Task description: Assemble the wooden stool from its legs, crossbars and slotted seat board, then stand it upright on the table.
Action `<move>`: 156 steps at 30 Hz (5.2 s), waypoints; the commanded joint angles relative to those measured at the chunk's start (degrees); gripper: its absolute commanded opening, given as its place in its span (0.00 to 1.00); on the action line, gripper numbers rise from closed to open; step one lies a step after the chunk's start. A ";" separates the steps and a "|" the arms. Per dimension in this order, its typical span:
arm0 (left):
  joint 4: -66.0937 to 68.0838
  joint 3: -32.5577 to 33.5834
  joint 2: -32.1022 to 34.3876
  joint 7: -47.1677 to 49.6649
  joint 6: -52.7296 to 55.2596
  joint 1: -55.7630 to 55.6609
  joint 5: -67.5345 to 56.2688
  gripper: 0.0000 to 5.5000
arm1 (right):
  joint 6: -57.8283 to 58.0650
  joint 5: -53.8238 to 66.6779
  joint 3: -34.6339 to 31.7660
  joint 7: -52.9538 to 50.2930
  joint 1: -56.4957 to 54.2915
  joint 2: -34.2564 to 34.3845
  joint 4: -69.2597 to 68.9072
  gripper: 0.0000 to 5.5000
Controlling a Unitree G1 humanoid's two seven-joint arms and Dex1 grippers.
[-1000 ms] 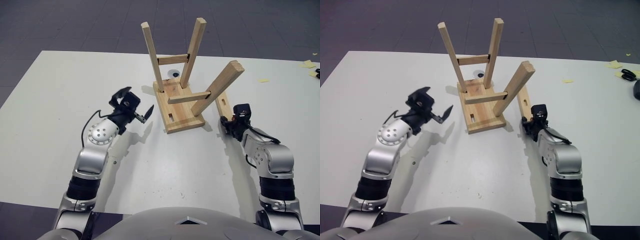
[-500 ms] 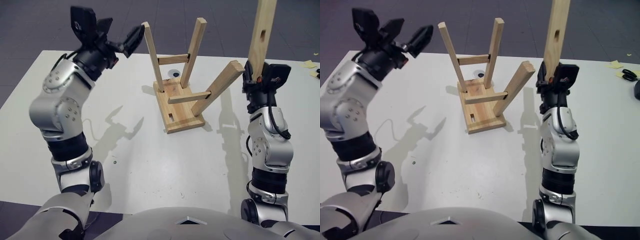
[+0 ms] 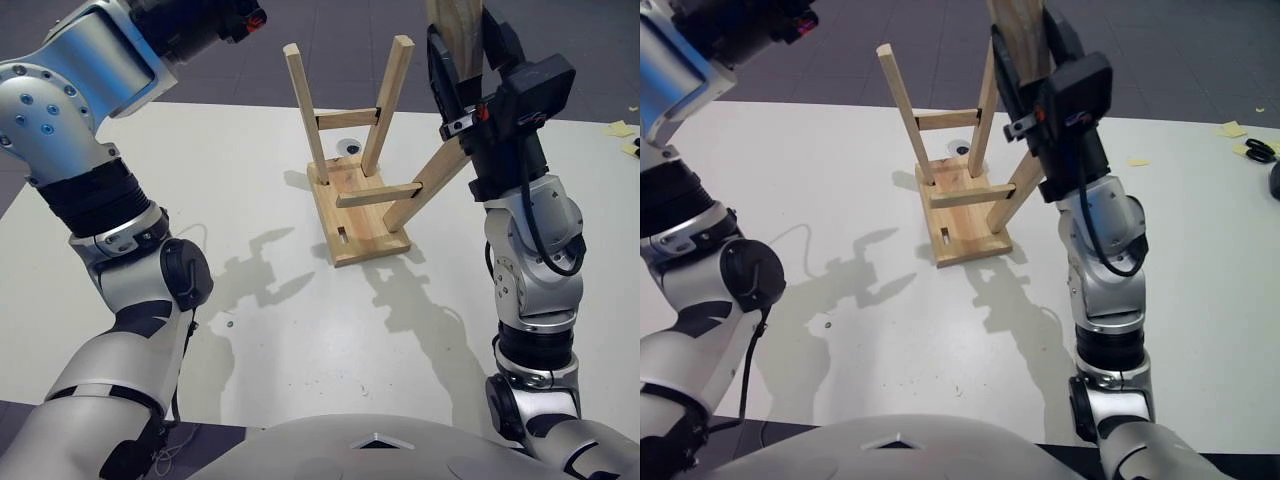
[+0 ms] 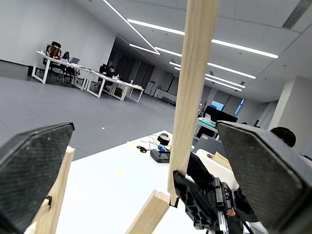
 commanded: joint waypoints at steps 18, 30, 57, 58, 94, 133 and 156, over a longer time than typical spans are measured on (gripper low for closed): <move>-0.17 1.84 -1.44 9.66 -2.28 -1.68 -12.88 0.73 | 3.24 3.06 2.74 5.39 5.71 0.67 -4.07 0.37; -6.95 0.00 -1.52 14.48 -5.51 6.08 -20.50 0.38 | 3.05 3.81 2.36 7.45 5.03 0.19 -2.56 0.37; -16.30 4.56 10.45 10.13 -33.67 21.66 -5.60 0.19 | 24.54 49.70 -30.29 -18.71 -17.50 7.09 6.88 0.84; -16.76 4.66 11.82 8.66 -34.11 23.11 -4.32 0.19 | 24.38 49.66 -32.33 -19.94 -18.68 5.12 8.93 0.87; -7.33 -7.41 17.05 -2.83 -39.78 24.41 23.01 0.19 | 38.45 45.29 -13.01 15.77 6.89 -10.58 0.32 0.98; -13.56 -15.69 6.68 3.28 -34.72 30.97 28.20 0.19 | 36.76 42.20 -4.85 20.38 4.77 -10.40 4.95 0.44; -18.04 -13.06 1.69 8.57 -26.97 35.94 24.96 0.19 | 36.36 39.92 -3.65 4.27 18.90 -6.72 -7.24 0.41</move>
